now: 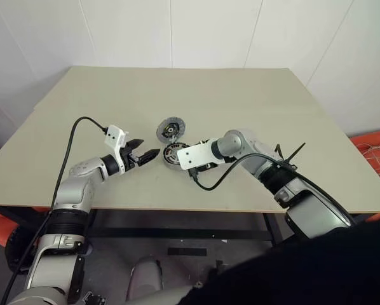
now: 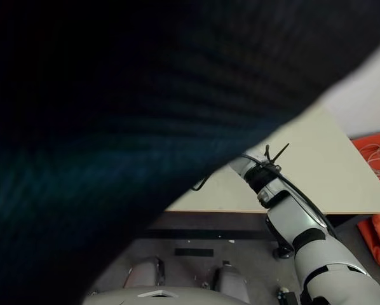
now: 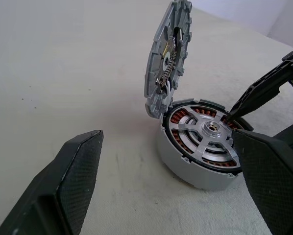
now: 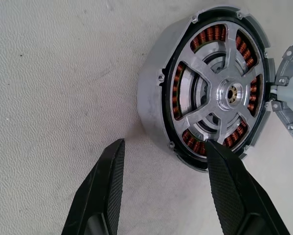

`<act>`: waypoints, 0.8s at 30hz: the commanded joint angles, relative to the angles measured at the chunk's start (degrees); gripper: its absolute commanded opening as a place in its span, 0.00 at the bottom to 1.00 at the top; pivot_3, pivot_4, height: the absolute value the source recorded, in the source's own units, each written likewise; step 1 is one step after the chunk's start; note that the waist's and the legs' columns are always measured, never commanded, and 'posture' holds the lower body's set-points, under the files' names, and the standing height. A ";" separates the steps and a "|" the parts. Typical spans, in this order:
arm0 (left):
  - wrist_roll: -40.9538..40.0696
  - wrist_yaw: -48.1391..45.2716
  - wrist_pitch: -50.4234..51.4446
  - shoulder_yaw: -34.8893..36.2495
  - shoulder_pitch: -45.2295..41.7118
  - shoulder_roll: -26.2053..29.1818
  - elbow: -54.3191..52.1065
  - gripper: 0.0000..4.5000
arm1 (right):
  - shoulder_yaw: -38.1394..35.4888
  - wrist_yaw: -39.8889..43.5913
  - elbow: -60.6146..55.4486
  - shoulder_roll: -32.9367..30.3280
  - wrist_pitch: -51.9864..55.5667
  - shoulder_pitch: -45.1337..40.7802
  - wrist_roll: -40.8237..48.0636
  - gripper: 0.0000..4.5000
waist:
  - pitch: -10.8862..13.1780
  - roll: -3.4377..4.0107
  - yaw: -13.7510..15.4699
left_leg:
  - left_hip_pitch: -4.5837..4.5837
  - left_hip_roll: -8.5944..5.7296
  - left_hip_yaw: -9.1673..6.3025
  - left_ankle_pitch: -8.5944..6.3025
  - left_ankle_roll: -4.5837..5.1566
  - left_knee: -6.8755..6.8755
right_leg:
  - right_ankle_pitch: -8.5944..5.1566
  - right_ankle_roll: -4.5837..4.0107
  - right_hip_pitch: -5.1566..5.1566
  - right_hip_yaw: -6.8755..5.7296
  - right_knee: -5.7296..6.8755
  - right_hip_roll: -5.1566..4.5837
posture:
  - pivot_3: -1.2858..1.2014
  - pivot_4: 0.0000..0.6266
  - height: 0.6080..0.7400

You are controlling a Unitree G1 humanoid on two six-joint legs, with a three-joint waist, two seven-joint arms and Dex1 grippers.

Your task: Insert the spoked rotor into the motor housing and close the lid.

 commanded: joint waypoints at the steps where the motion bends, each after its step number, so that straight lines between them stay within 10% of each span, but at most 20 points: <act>1: -0.69 -0.21 -0.68 1.18 -0.83 0.69 -1.85 0.99 | -1.23 0.15 -2.51 -0.12 0.18 0.55 -0.09 0.56 | 0.00 0.00 -0.01 | 0.01 0.00 0.00 0.00 0.00 0.00 | 0.00 0.00 0.00 0.00 0.00 0.00 | 0.52 0.00 1.00; 9: -0.63 -0.18 -0.85 1.20 -0.84 0.70 -1.77 0.99 | -1.83 0.89 -5.56 -0.62 1.29 2.28 -0.21 0.03 | -0.01 -0.02 -0.03 | 0.13 0.01 -0.01 -0.01 0.00 0.00 | 0.00 0.00 0.10 0.00 0.00 0.00 | 0.52 0.00 1.00; 24: -0.42 -0.04 -1.21 1.00 -1.00 0.31 -1.35 0.99 | -3.81 2.61 -10.97 -2.59 6.01 5.43 0.59 0.03 | -0.01 -0.02 0.04 | 0.23 0.00 -0.04 -0.03 0.04 -0.01 | 0.00 0.01 0.21 0.02 -0.03 0.00 | 0.52 0.00 1.00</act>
